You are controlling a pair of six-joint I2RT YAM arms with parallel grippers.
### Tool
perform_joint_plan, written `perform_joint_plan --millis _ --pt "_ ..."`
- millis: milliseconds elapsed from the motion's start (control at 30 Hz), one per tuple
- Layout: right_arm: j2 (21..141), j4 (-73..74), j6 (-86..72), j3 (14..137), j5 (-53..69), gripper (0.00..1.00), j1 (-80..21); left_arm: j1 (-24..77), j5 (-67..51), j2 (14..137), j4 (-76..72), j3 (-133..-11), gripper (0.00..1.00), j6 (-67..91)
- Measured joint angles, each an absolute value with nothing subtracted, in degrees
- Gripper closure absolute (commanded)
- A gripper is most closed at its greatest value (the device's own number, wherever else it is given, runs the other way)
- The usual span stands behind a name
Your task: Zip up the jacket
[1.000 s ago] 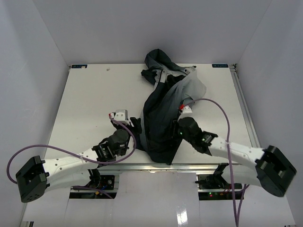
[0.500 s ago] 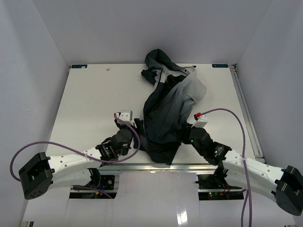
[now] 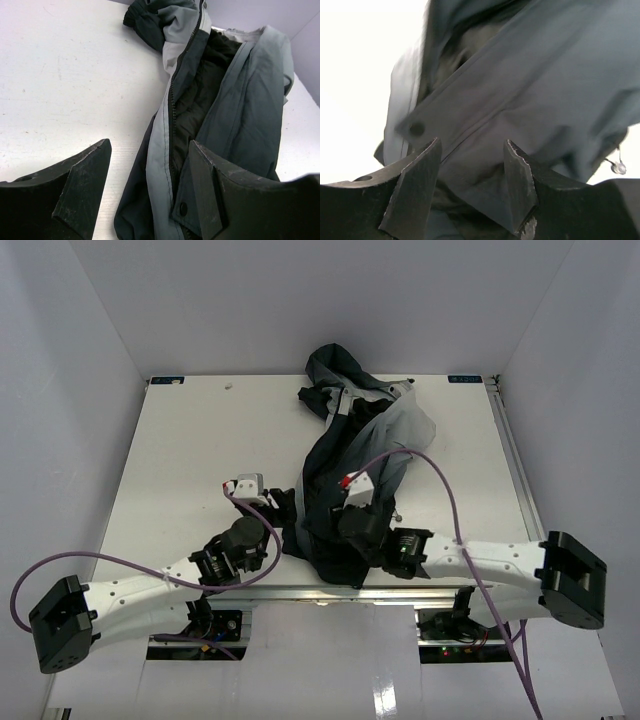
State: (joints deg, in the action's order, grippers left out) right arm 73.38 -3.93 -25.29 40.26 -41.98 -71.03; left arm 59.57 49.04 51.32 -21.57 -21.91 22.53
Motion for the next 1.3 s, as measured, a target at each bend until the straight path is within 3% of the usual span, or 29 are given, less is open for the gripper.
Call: perform_joint_plan --millis 233,767,833,900,1033,1167,1300 --pt "83.2 -5.6 -11.9 41.8 -41.9 0.33 -77.2 59.6 49.8 50.4 -21.5 -21.7 0.25 23.0" --pt "86.7 -5.5 -2.4 42.2 -47.0 0.33 -80.8 59.6 50.6 52.6 -21.5 -21.7 0.23 23.0" --pt "87.7 -5.5 -2.0 42.3 -48.8 0.4 -81.0 59.6 50.6 52.8 -21.5 -21.7 0.23 23.0" --pt "89.3 -5.5 -1.4 42.5 -51.6 0.55 -81.0 59.6 50.7 53.0 -21.6 -21.7 0.23 23.0" --pt "91.4 -5.1 -1.1 42.8 -55.3 0.75 -80.4 59.5 51.2 53.3 -21.7 -21.7 0.23 22.9" --pt "88.2 -4.9 -4.4 41.1 -55.7 0.82 -78.7 59.4 51.2 53.6 -22.0 -21.7 0.23 22.9" --pt "76.9 -6.3 -9.2 35.4 -54.8 0.89 -76.6 59.4 49.6 53.7 -22.4 -21.7 0.23 23.0"
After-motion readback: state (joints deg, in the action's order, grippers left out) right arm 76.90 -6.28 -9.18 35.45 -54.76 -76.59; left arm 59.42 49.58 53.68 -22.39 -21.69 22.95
